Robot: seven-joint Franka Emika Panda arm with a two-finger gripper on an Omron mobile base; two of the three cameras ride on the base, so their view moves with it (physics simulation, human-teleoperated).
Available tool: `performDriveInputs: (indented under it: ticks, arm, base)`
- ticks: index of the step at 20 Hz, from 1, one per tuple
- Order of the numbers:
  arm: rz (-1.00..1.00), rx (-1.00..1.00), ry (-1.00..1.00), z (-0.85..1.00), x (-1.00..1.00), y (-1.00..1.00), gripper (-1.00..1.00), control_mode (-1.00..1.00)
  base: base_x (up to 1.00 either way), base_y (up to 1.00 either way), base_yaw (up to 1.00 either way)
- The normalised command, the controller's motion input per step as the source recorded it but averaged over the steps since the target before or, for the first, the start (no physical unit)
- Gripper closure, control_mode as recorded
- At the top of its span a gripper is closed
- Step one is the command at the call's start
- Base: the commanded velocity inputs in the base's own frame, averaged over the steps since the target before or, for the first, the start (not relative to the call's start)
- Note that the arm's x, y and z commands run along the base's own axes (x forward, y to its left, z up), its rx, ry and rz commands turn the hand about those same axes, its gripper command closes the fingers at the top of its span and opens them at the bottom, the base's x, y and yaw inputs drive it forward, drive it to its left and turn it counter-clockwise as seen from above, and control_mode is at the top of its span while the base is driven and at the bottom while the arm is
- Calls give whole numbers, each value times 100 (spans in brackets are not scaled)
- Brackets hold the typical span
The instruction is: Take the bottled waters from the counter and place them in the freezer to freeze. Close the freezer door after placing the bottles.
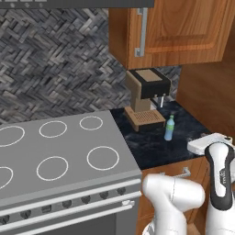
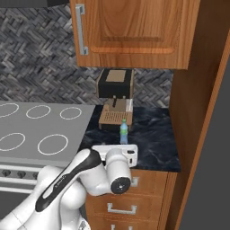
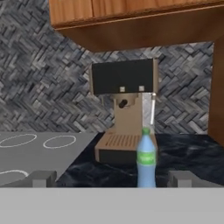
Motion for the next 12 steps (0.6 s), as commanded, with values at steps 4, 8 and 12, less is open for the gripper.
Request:
performDriveInputs:
  ticks: [4,8,12]
  arm:
    - [3,0,-2,-32,25,-42,-100,-100]
    - [1,0,0,-13,31,-23,-100,-100]
    - [0,0,0,-10,28,-12,-100,-100]
  base:
    - [0,0,0]
    - [0,0,0]
    - [0,0,0]
